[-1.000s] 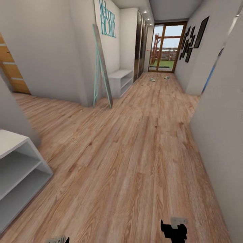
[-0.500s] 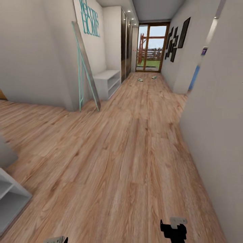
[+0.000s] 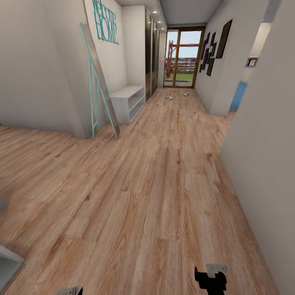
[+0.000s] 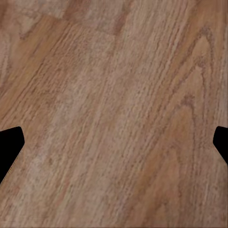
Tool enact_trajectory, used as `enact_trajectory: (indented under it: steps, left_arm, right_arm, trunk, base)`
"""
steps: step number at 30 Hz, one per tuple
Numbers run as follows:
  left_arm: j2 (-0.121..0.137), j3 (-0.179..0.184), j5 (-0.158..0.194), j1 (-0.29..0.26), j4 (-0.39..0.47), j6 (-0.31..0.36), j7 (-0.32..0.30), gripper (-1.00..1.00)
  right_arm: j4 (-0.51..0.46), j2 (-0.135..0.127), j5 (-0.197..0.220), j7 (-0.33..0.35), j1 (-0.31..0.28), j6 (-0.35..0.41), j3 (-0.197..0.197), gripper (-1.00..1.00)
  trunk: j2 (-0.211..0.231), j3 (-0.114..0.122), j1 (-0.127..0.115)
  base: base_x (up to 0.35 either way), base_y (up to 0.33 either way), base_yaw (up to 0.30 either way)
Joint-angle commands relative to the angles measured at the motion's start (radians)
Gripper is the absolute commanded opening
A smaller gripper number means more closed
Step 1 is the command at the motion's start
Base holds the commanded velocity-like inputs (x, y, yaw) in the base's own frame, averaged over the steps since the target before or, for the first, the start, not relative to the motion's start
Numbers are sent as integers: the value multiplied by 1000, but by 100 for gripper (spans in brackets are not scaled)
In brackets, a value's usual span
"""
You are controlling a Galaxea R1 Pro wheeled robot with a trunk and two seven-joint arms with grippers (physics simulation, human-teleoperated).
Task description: Pick up the two gym shoes and the two sandals from the corridor floor and place them onto the hallstand (shoe rack) in the corridor, making sure they are on the rack and not on the floor. Arrange them so the two gym shoes are next to each other and the two sandals are next to each other.
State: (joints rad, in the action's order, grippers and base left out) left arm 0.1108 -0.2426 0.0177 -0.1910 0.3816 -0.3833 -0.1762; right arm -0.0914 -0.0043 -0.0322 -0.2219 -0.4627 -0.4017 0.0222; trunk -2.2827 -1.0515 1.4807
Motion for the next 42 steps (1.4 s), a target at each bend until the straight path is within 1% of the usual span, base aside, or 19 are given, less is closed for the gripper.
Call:
enact_trajectory:
  steps: [1,20,26,30,34,42]
  left_arm:
    - [-1,-7,2,-1,-1,-2,-10,100]
    - [-1,-9,4,-1,-1,-1,-9,100]
    - [-2,-9,4,-1,-1,-1,-9,100]
    - [-2,-8,5,-1,-1,-1,-9,100]
    - [-2,-7,6,-1,-1,-1,-9,100]
    - [-2,-6,5,-1,-1,-1,-9,100]
  right_arm:
    - [1,0,-3,-5,-1,-2,2,100]
    - [2,-2,-3,-3,4,-2,2,100]
    - [1,-3,-1,28,9,-4,1,100]
    - [1,-3,0,67,10,-4,1,100]
    - [1,-3,1,93,10,-3,1,100]
    - [1,-3,2,99,10,-2,1,100]
  trunk:
    - [0,-1,0]
    - [0,-1,0]
    - [0,-1,0]
    - [0,-1,0]
    - [0,-1,0]
    - [0,-1,0]
  base:
    - [338,0,-1]
    - [338,0,0]
    - [338,0,0]
    - [337,0,0]
    - [337,0,0]
    - [338,0,0]
